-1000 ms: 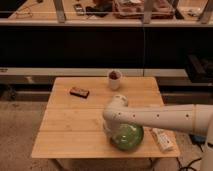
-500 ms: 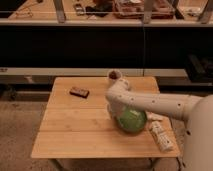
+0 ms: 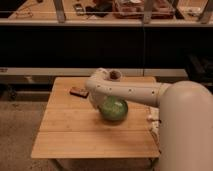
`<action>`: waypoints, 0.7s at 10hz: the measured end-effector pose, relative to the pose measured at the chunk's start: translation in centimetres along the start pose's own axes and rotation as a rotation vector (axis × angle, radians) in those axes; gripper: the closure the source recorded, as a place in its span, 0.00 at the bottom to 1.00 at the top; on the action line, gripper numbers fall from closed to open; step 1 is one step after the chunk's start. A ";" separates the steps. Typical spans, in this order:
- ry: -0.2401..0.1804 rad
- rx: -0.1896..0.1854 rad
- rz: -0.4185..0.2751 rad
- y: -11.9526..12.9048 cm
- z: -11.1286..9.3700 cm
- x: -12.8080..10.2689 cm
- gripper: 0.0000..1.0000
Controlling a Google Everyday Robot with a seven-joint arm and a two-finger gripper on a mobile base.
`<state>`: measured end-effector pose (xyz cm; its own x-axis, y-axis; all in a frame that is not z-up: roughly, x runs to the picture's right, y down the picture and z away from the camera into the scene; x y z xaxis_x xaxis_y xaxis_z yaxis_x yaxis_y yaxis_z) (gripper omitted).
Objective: Drag the ceramic bowl in a circle
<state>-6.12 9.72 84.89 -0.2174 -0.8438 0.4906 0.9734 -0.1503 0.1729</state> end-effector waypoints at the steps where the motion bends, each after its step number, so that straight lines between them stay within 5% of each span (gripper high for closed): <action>1: 0.006 0.035 -0.081 -3.8 -1.0 -1.6 1.00; 4: 0.002 0.102 -0.230 -7.9 -3.1 -7.2 1.00; 7: -0.082 0.146 -0.304 -7.1 -2.5 -15.2 1.00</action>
<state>-9.58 22.36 74.09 -0.5068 -0.7264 0.4642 0.8440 -0.3084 0.4388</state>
